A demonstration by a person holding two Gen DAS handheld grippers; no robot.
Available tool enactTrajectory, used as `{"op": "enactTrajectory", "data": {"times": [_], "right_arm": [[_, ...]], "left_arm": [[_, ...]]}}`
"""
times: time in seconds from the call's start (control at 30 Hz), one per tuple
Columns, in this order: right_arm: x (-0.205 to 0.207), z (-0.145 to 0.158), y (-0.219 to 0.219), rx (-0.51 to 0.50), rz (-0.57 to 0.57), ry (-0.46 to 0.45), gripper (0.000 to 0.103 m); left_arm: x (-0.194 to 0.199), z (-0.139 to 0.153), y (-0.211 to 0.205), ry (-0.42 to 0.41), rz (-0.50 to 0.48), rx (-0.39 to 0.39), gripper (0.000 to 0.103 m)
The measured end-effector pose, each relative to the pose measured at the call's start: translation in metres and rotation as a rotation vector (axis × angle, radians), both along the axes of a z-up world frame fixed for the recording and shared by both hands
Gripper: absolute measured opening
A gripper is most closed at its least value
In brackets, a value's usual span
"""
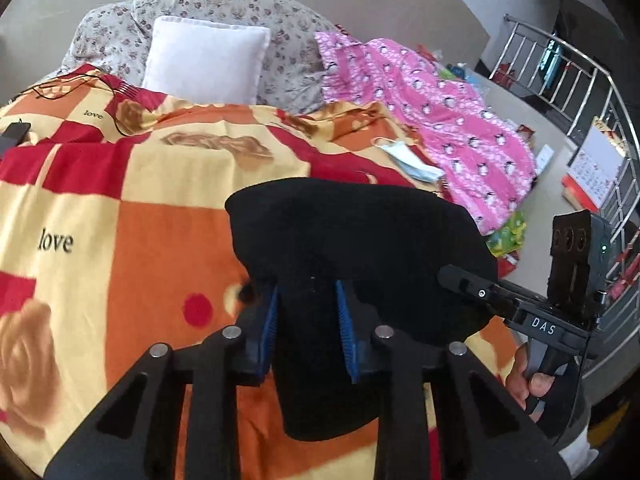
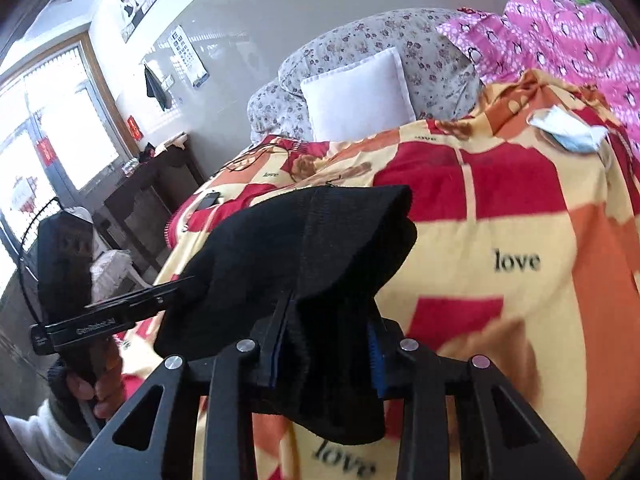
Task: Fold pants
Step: 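Lower the folded pants onto the blanket and open both grippers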
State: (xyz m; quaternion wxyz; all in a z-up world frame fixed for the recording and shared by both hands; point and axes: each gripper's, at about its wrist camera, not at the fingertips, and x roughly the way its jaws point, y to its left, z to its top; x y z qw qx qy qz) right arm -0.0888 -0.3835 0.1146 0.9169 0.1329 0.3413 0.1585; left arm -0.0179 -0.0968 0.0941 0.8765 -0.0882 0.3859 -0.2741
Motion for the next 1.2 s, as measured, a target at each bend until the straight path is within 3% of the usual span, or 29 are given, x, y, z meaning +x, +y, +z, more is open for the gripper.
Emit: {"op": "enactTrajectory", "data": {"times": [0.1,0.17,0.23,0.43,0.5,0.6,0.63,0.7,0.87,0.9,1.1,1.2], "right_arm": [[0.028,-0.019,0.006,-0.045,-0.018,0.039,0.037],[0.048,-0.045,0.011,-0.124,-0.034,0.113,0.042],[0.053,-0.062,0.013,-0.19,-0.045,0.148,0.049],[0.027,-0.027,0.009,-0.244,-0.06,0.081,0.051],[0.019,-0.012,0.013,-0.224,-0.043,0.048,0.049],[0.013,0.002,0.028,-0.222,0.0,0.014,0.02],[0.013,0.003,0.034,-0.226,0.015,0.005,0.017],[0.013,-0.001,0.041,-0.248,0.022,0.009,0.017],[0.024,-0.055,0.046,-0.268,0.029,0.14,0.018],[0.022,-0.058,0.046,-0.266,0.024,0.123,0.018],[0.018,-0.038,0.043,-0.233,0.023,0.099,0.021],[0.018,-0.029,0.043,-0.234,0.002,0.061,0.029]], "left_arm": [[0.024,-0.027,-0.003,0.063,0.036,0.041,0.025],[0.036,-0.052,-0.004,0.124,0.064,0.058,0.026],[0.035,-0.056,-0.002,0.124,0.068,0.046,0.028],[0.019,-0.031,-0.009,0.048,0.088,0.133,0.028],[0.016,-0.024,-0.011,0.026,0.096,0.139,0.028],[0.01,-0.022,-0.018,-0.006,0.097,0.17,0.028],[0.009,-0.024,-0.022,-0.008,0.094,0.183,0.028],[0.01,-0.029,-0.028,0.0,0.091,0.198,0.028],[0.006,-0.038,-0.039,-0.031,0.102,0.258,0.029],[0.005,-0.039,-0.04,-0.038,0.104,0.268,0.029],[0.004,-0.036,-0.038,-0.055,0.112,0.271,0.029],[0.001,-0.032,-0.035,-0.063,0.122,0.276,0.029]]}}
